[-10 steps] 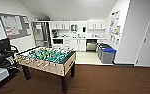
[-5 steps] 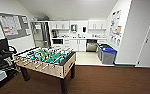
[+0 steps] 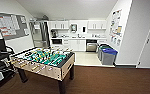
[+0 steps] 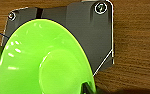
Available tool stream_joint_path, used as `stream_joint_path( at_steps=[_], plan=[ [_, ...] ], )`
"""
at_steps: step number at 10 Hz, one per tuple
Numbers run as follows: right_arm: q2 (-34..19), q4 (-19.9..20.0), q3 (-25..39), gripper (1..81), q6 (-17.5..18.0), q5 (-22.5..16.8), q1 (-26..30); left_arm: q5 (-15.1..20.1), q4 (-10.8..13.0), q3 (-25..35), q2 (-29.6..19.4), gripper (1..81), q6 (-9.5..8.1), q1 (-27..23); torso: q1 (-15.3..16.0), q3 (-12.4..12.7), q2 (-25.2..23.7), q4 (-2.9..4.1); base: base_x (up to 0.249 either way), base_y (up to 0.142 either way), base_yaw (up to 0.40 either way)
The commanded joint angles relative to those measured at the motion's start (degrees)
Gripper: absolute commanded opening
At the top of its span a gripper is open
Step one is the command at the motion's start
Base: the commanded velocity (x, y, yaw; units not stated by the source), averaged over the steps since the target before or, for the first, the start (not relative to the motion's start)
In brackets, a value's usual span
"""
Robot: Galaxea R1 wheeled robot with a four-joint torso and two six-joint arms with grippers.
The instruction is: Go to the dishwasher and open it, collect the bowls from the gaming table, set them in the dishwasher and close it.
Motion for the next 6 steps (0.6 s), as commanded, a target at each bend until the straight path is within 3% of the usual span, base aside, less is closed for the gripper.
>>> stream_joint_path(
  at_steps=[1, 6],
  plan=[
    [-0.2, -0.9, 0.4, 1.0, 0.1, -3.1, 2.8, 2.4, 0.6, 0.0, -0.6, 1.0, 0.14, -2.6, 0.0, 0.0, 0.0, 0.0, 0.118, -0.064, 0.0],
    [-0.1, -0.9, 0.4, 1.0, 0.1, -3.1, 2.9, 2.6, 0.6, 0.0, -0.3, 1.0, 0.14, -2.8, 0.0, 0.0, 0.0, 0.0, 0.118, -0.064, 0.0]
  ],
)
